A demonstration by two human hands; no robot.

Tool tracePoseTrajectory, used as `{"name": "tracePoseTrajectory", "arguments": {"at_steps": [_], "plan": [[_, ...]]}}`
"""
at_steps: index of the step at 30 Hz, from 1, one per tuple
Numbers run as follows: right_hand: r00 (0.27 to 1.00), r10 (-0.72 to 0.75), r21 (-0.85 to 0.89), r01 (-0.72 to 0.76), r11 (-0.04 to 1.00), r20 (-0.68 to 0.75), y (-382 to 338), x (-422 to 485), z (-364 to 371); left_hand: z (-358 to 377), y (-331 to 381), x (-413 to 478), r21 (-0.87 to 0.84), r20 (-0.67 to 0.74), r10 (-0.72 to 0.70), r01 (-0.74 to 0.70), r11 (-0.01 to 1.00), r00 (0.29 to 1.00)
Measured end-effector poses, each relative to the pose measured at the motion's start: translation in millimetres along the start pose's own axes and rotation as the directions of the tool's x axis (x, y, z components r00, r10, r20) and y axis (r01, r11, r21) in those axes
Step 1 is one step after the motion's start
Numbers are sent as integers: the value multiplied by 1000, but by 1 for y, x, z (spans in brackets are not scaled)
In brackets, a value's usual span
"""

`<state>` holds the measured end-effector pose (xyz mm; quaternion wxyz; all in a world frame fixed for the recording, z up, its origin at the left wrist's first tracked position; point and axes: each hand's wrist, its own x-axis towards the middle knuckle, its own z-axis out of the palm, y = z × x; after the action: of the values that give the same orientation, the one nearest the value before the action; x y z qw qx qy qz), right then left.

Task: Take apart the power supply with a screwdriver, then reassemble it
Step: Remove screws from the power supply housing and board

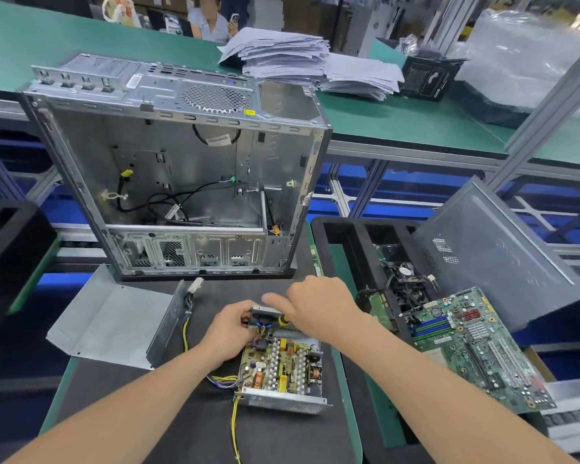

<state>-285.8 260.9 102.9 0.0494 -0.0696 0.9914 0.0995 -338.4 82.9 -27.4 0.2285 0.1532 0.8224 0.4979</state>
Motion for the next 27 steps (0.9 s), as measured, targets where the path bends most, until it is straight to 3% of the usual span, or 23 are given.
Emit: {"name": "tracePoseTrajectory", "arguments": {"at_steps": [7,11,22,27], "plan": [[977,-121,432,33,901,177,6,-6,-8,0,-3,3,-18,14,1,0,1000,1000],[995,-51,482,1,876,91,11,-8,-10,1,-3,3,-22,17,-4,5,1000,1000],[991,-43,585,-39,810,126,13,-12,3,-2,0,0,-94,57,-20,25,995,998],[989,-52,601,-41,798,138,11,-12,8,-3,0,-3,-70,81,56,-51,996,995]]}}
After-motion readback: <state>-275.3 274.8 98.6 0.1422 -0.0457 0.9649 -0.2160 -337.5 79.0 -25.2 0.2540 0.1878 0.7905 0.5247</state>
